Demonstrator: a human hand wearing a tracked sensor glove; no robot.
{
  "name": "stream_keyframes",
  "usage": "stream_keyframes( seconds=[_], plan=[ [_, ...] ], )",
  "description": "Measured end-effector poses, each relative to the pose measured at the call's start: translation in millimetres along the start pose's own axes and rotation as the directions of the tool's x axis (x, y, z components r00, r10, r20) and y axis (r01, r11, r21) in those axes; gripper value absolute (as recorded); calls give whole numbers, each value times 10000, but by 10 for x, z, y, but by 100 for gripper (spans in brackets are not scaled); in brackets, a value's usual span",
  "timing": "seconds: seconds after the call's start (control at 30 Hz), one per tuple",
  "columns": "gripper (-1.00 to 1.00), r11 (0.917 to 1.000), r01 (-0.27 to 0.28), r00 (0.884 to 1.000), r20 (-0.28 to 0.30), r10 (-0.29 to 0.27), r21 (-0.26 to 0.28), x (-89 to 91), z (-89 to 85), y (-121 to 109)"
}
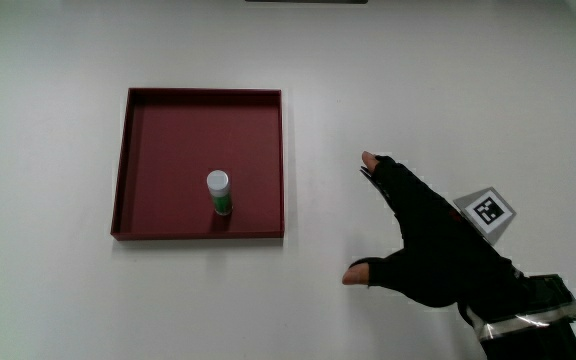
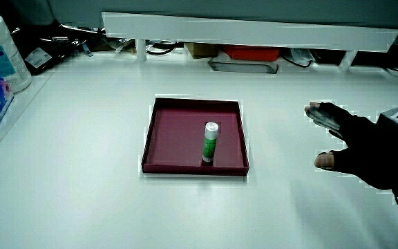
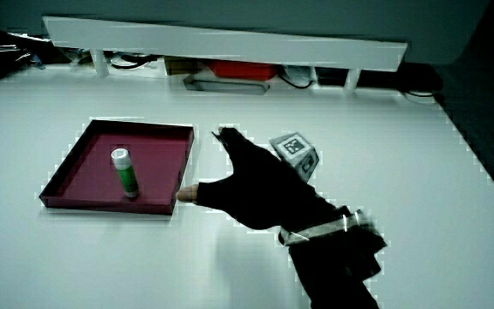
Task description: Pick glue stick
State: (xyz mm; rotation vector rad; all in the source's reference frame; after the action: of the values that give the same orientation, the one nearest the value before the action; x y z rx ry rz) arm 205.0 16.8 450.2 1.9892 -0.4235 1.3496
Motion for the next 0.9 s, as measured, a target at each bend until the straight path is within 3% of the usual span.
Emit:
stream_keyframes(
  seconds=[0.07, 0.1, 0.13, 0.17, 0.2, 0.23, 0.27, 0.3, 0.33, 0.4, 0.43, 0.53, 0.57, 0.6, 0.63, 0.77, 0.87, 0.9],
  plan=[
    [0, 9990, 442, 9986, 281, -441, -40, 13, -15, 43],
    [0, 9983, 585, 9982, 98, -584, -66, 11, -34, 71],
    [0, 9927, 1196, 9928, 131, -1194, -143, -12, -51, 94],
    [0, 9947, 1009, 9948, -129, -1011, -211, -34, -77, 133],
    [0, 9912, 1290, 9916, -32, -1292, -291, -35, -96, 166],
    [0, 9946, 960, 9948, -310, -972, -383, -49, -124, 208],
    [0, 9901, 1324, 9892, -564, -1350, -472, -101, -152, 231],
    [0, 9920, 1151, 9927, -309, -1168, -525, -54, -168, 278],
    [0, 9929, 1054, 9923, -598, -1087, -549, -82, -193, 310],
    [0, 9930, 989, 9931, -574, -1026, -647, -53, -236, 387],
    [0, 9894, 1266, 9903, -479, -1301, -707, -57, -257, 417],
    [0, 9900, 1141, 9900, -739, -1203, -836, -65, -328, 530],
    [0, 9935, 728, 9925, -918, -807, -871, -59, -353, 573],
    [0, 9933, 687, 9922, -971, -778, -931, -54, -375, 608],
    [0, 9909, 963, 9912, -820, -1041, -937, -60, -391, 636],
    [0, 9918, 690, 9899, -1164, -814, -1074, -63, -481, 774],
    [0, 9895, 875, 9892, -1075, -1000, -1150, -45, -559, 875],
    [0, 9907, 691, 9903, -1121, -824, -1173, -49, -588, 912]
  ],
)
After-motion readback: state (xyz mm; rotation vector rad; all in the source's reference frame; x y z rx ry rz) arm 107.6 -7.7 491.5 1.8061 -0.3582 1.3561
